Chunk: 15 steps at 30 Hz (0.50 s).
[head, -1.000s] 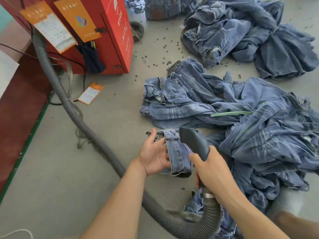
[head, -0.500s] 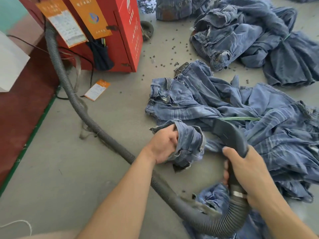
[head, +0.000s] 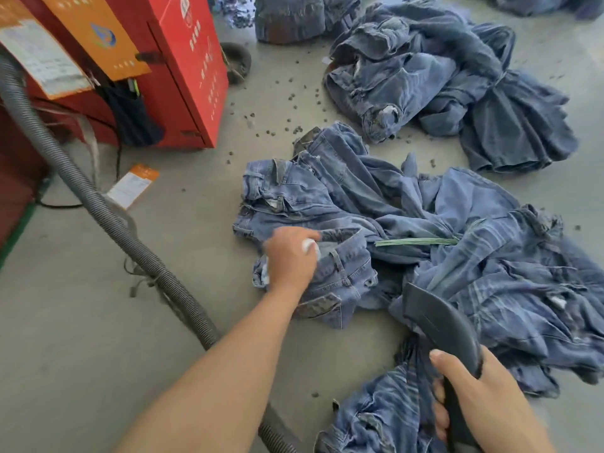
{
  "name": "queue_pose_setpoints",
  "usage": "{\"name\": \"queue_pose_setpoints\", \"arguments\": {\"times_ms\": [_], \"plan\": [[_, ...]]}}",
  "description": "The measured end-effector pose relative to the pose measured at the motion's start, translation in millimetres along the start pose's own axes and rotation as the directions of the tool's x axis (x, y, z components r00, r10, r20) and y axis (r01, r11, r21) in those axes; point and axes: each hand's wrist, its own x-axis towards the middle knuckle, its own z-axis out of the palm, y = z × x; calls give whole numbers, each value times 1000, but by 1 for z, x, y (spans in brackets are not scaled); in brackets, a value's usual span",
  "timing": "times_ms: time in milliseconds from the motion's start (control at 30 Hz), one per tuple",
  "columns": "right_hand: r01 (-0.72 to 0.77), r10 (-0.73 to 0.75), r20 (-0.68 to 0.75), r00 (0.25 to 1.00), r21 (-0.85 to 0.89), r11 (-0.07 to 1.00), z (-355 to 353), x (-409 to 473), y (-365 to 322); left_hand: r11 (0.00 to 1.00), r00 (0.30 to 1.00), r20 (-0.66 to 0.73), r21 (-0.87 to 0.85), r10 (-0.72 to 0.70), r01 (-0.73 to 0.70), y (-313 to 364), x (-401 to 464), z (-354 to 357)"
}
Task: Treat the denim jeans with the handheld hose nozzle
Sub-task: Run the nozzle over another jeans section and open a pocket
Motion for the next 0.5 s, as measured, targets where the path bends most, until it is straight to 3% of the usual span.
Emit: {"name": "queue_pose_setpoints", "arguments": {"times_ms": [33, 67, 100, 133, 167, 200, 233, 300, 400, 500], "plan": [[-11, 11, 8, 1000, 0, 1000, 0, 3, -1, 971, 958, -164, -19, -237, 237, -18, -9, 6], [-18, 18, 24, 1000, -1, 1000, 3, 6, -1, 842, 816, -205, -125, -540, 526, -36, -21, 9], [-25, 26, 34, 999, -10, 1000, 4, 8, -2, 566, 576, -71, -321, -814, 760, -53, -34, 13], [-33, 34, 43, 998, -21, 999, 6, 9, -1, 218, 333, 149, -505, -931, 835, -66, -44, 16], [-38, 40, 55, 998, -30, 999, 10, 11, -3, -54, 213, 356, -611, -910, 790, -80, -49, 18], [-36, 38, 65, 997, -38, 999, 14, 12, -2, -187, 226, 484, -664, -845, 724, -87, -50, 19], [-23, 27, 77, 997, -52, 998, 18, 13, -4, -223, 286, 544, -687, -788, 692, -93, -48, 18], [6, 0, 74, 997, -88, 996, 23, 15, -6, -209, 384, 616, -675, -688, 707, -94, -38, 16], [15, -3, 118, 993, -104, 994, 25, 14, -10, -209, 418, 743, -587, -523, 782, -80, -26, 9], [35, -29, 131, 991, -46, 998, 28, 4, -15, -249, 542, 739, -657, -399, 712, -70, -35, 1]]}}
